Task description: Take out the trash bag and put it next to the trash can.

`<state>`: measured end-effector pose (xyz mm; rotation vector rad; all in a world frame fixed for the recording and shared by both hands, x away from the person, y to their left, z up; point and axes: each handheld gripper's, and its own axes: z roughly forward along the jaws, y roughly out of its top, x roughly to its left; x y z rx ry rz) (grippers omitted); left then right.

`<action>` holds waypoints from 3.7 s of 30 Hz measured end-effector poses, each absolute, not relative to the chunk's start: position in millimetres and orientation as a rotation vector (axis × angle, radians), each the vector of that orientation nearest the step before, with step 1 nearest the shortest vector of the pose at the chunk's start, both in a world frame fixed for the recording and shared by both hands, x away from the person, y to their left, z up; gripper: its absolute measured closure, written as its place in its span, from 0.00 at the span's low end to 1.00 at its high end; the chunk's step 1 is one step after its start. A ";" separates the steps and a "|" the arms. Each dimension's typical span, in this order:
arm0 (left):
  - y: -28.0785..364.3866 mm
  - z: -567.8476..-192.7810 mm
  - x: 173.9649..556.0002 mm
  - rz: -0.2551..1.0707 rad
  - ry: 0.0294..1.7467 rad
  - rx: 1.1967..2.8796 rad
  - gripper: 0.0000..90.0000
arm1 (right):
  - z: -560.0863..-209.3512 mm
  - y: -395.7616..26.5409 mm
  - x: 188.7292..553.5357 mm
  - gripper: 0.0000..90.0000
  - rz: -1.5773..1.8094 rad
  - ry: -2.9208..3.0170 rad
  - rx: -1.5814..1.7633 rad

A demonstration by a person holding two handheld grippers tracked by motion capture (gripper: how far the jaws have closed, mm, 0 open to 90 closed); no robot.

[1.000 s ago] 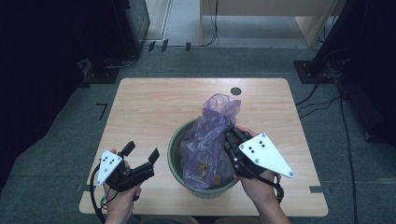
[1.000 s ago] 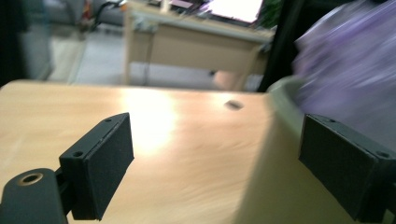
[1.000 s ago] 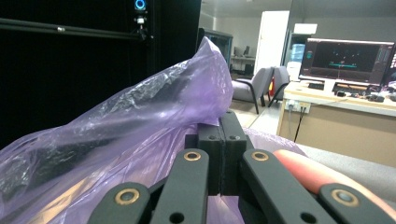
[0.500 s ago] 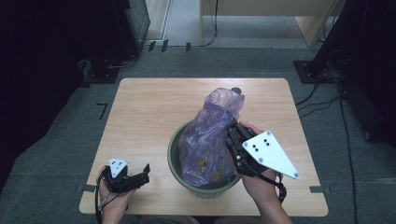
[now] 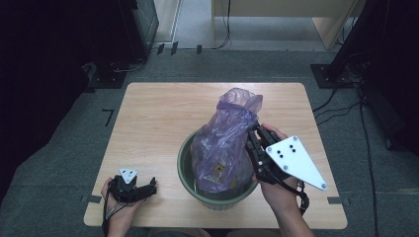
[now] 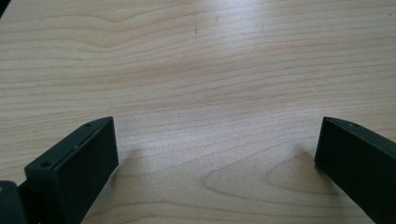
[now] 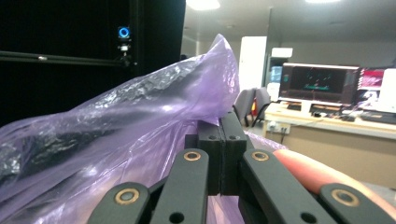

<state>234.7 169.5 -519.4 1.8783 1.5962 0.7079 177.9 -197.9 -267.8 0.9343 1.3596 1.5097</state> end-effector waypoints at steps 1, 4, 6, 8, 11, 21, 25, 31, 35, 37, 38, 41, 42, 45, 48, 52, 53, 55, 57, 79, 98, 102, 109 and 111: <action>169.8 -519.5 234.9 0.701 1.601 1.874 0.00 | -267.0 -198.6 177.6 1.00 1.505 1.351 0.934; 170.7 -519.8 236.4 0.679 1.617 1.862 0.00 | -264.2 -201.5 177.6 1.00 1.495 1.324 0.932; 170.2 -519.7 237.0 0.678 1.621 1.861 0.00 | -261.9 -204.2 177.6 1.00 1.496 1.306 0.935; 170.0 -519.7 237.3 0.679 1.622 1.859 0.00 | -259.0 -207.5 177.5 1.00 1.498 1.287 0.938; 169.9 -519.8 237.5 0.680 1.622 1.857 0.00 | -253.5 -212.8 177.0 1.00 1.494 1.262 0.938; 169.8 -519.8 237.5 0.679 1.622 1.858 0.00 | -240.9 -233.6 176.6 1.00 1.429 1.192 0.933; 169.8 -519.8 237.5 0.680 1.621 1.857 0.00 | -236.8 -245.3 174.8 1.00 1.410 1.134 0.939; 169.8 -519.8 237.6 0.680 1.622 1.859 0.00 | -228.1 -264.7 170.7 1.00 1.386 1.033 0.960; 169.6 -519.8 237.7 0.680 1.623 1.858 0.00 | -222.4 -274.3 167.4 1.00 1.357 0.979 0.954; 169.6 -519.8 237.7 0.680 1.623 1.858 0.00 | -221.2 -277.7 166.7 1.00 1.328 0.962 0.946; 169.6 -519.8 237.7 0.680 1.623 1.858 0.00 | -221.1 -279.3 166.5 1.00 1.319 0.955 0.945; 169.6 -519.8 237.7 0.680 1.623 1.858 0.00 | -220.8 -286.0 166.6 1.00 1.300 0.943 0.952; 169.6 -519.8 237.7 0.680 1.623 1.858 0.00 | -220.6 -288.4 166.8 1.00 1.295 0.939 0.955; 169.6 -519.8 237.7 0.680 1.623 1.858 0.00 | -219.6 -295.0 166.3 1.00 1.279 0.924 0.960; 169.6 -519.8 237.7 0.680 1.623 1.858 0.00 | -218.1 -302.1 165.2 1.00 1.263 0.903 0.964; 169.5 -519.8 237.7 0.681 1.623 1.857 0.00 | -221.8 -308.1 167.7 1.00 1.223 0.903 0.971; 169.5 -519.8 237.7 0.680 1.623 1.858 0.00 | -224.0 -309.0 169.4 1.00 1.215 0.908 0.977; 169.6 -519.7 237.7 0.680 1.623 1.858 0.00 | -231.4 -310.9 175.0 1.00 1.187 0.919 0.992; 169.6 -519.8 237.7 0.680 1.623 1.858 0.00 | -238.7 -312.0 180.9 1.00 1.165 0.931 1.008; 169.1 -519.8 238.1 0.681 1.621 1.858 0.00 | -308.0 -250.1 299.8 1.00 1.167 1.165 1.103; 168.5 -519.7 238.7 0.678 1.621 1.861 0.00 | -377.4 -294.2 276.5 0.41 1.366 1.557 1.122; 168.4 -519.8 238.7 0.679 1.621 1.860 0.00 | -385.8 -301.7 264.5 0.37 1.364 1.570 1.122; 168.3 -519.8 238.7 0.678 1.622 1.859 0.00 | -400.1 -316.4 243.8 0.30 1.370 1.568 1.135; 168.3 -519.8 238.7 0.678 1.622 1.859 0.00 | -405.1 -320.2 238.1 0.27 1.364 1.586 1.127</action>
